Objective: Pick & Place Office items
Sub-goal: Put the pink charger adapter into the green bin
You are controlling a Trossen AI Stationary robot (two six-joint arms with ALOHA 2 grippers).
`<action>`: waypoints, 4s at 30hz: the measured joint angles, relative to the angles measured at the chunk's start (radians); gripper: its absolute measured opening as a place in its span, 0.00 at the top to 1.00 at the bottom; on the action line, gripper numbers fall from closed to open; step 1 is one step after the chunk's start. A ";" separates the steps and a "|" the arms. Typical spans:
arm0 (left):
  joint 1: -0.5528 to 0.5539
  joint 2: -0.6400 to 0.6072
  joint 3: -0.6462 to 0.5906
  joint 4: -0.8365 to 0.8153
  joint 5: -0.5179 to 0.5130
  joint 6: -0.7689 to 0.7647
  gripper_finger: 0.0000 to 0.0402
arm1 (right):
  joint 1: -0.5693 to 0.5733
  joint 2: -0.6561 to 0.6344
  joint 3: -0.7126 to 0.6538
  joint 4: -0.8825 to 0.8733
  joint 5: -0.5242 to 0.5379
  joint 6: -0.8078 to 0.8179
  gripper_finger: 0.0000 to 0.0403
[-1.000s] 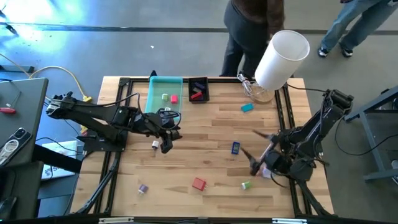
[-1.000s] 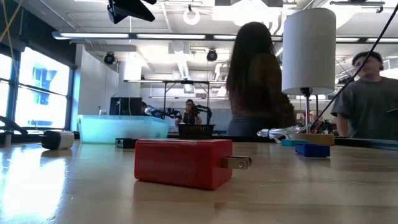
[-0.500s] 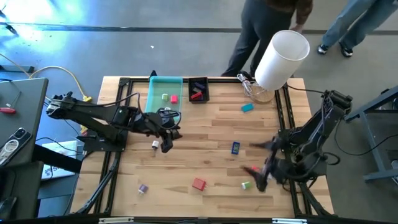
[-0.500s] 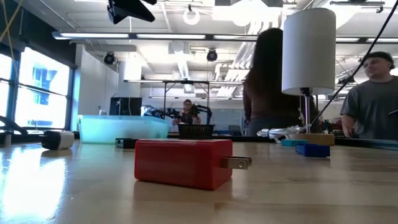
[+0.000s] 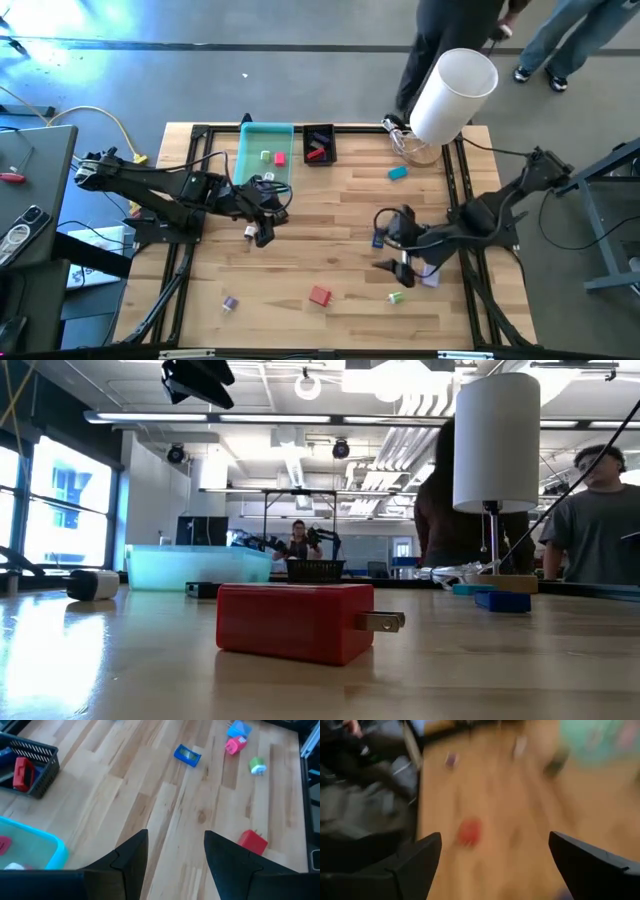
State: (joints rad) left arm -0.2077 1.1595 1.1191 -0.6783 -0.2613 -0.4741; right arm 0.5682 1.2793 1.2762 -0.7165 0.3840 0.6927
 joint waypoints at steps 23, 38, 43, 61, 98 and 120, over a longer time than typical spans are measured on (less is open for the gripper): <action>0.017 0.000 -0.001 0.021 -0.003 0.144 0.54 | 0.020 0.163 0.000 -0.399 -0.261 0.349 0.12; 0.016 0.062 -0.002 0.093 0.001 0.198 0.54 | 0.080 0.460 0.000 -0.480 -0.366 0.362 0.19; 0.016 0.090 -0.002 0.120 0.001 0.184 0.54 | 0.080 0.490 0.000 -0.523 -0.361 0.378 0.20; 0.016 0.096 -0.002 0.178 0.000 0.212 0.54 | 0.080 0.362 -0.183 -0.459 -0.358 0.412 0.22; 0.018 0.108 -0.002 0.303 0.001 0.179 0.54 | 0.051 0.350 -0.435 -0.077 -0.364 0.422 0.24; -0.015 0.212 -0.002 0.325 0.000 0.216 0.54 | 0.052 0.348 -0.474 0.011 -0.356 0.401 0.57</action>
State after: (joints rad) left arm -0.2230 1.3712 1.1172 -0.3533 -0.2615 -0.2584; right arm 0.6197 1.6272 0.8021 -0.7052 0.0280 1.0938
